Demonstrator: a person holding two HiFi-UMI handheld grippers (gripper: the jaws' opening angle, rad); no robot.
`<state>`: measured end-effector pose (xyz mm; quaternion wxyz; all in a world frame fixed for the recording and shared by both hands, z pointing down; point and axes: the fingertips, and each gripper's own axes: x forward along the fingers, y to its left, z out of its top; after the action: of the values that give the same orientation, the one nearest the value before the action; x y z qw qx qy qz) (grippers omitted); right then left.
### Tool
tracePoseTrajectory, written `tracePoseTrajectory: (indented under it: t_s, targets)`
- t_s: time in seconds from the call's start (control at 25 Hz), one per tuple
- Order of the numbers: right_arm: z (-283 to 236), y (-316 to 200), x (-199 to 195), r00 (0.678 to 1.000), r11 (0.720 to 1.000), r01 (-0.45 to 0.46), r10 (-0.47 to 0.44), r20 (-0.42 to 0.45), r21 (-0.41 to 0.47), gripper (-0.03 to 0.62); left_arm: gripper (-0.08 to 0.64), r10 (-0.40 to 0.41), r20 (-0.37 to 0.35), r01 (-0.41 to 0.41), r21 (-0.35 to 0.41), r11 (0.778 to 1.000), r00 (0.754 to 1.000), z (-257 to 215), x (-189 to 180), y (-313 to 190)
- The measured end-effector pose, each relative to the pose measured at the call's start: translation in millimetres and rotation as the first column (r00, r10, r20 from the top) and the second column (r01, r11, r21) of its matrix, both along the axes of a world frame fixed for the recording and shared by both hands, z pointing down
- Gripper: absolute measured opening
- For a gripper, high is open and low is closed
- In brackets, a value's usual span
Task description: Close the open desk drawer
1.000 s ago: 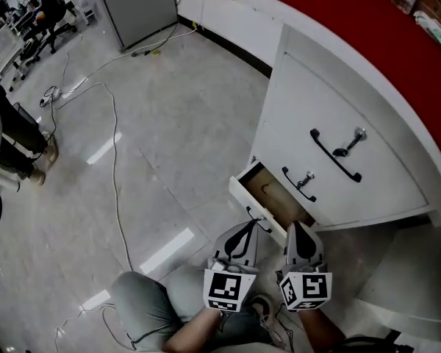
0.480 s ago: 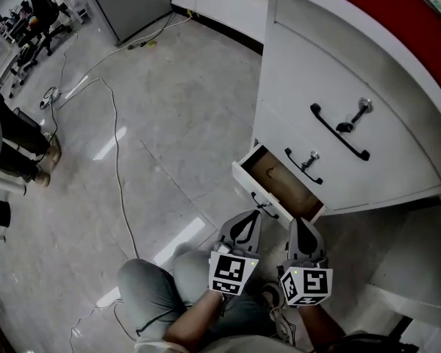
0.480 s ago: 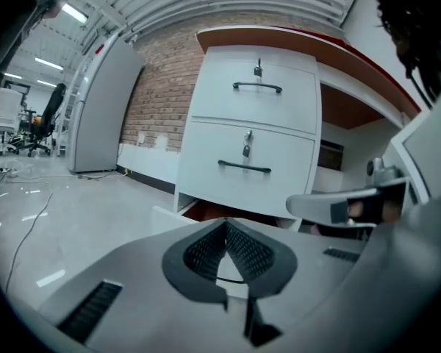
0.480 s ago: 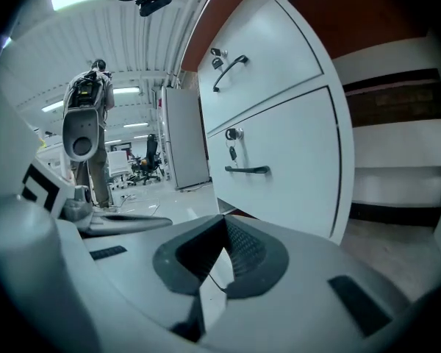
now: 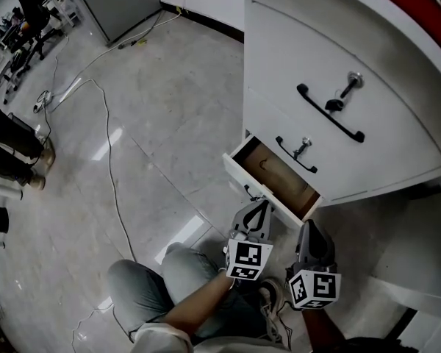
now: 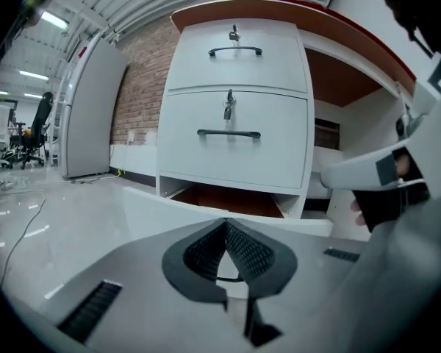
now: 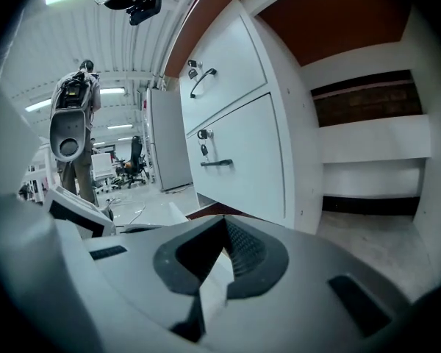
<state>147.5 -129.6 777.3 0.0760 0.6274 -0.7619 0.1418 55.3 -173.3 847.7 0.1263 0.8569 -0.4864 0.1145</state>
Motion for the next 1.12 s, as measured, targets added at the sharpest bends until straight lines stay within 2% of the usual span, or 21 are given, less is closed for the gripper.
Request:
tracePoseTrajectory:
  t_s: [0.28, 0.48, 0.96, 1.12]
  targets:
    - [13, 4, 11, 1.0, 1.0, -0.009, 0.009, -0.003, -0.024, -0.002, 0.009, 0.0, -0.056, -0.003, -0.056, 0.998, 0.998, 11, -1, -7]
    - [20, 0, 15, 1.0, 0.999, 0.005, -0.005, -0.008, -0.033, -0.002, 0.009, 0.002, -0.085, -0.007, -0.054, 0.999, 0.996, 11, 2, -8]
    - [21, -16, 26, 0.999, 0.999, 0.016, -0.017, -0.032, -0.034, -0.002, 0.009, -0.043, -0.072, 0.04, -0.049, 0.998, 0.996, 11, 6, -21]
    - [23, -14, 25, 0.999, 0.999, 0.021, -0.023, -0.038, -0.046, -0.002, 0.009, -0.044, -0.025, 0.043, -0.02, 0.999, 0.999, 10, 7, -21]
